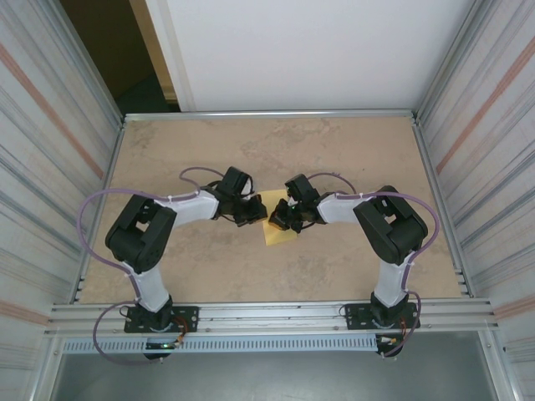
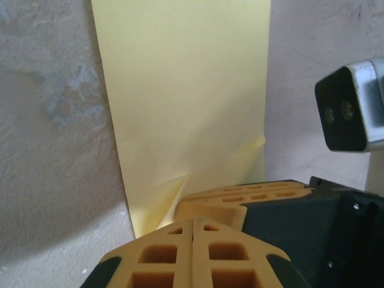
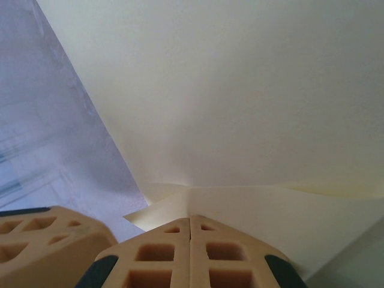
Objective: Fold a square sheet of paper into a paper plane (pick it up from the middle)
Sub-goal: Fold the triangle a second time at the center of the table.
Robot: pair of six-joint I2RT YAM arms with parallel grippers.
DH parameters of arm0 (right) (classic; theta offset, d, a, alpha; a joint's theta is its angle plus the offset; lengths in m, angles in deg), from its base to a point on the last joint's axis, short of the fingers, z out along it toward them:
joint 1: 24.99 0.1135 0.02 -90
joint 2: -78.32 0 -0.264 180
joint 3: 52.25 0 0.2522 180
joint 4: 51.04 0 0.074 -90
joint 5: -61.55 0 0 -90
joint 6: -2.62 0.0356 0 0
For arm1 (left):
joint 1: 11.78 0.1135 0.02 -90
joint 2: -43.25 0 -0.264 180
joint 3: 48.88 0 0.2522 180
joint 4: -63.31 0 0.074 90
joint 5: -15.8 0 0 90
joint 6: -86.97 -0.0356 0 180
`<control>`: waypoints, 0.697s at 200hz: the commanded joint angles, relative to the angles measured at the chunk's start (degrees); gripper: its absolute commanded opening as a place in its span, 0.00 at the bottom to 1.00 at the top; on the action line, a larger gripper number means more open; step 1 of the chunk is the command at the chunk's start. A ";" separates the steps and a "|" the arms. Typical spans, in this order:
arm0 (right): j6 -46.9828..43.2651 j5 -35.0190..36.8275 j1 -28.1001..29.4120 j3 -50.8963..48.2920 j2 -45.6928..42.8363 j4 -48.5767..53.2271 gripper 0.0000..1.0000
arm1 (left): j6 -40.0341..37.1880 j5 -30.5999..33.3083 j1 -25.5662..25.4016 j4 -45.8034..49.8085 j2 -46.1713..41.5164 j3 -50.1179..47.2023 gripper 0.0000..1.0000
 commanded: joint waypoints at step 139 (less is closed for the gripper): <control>1.32 0.70 -0.44 -1.62 1.86 2.95 0.00 | -3.81 4.28 -0.89 6.09 4.33 3.66 0.04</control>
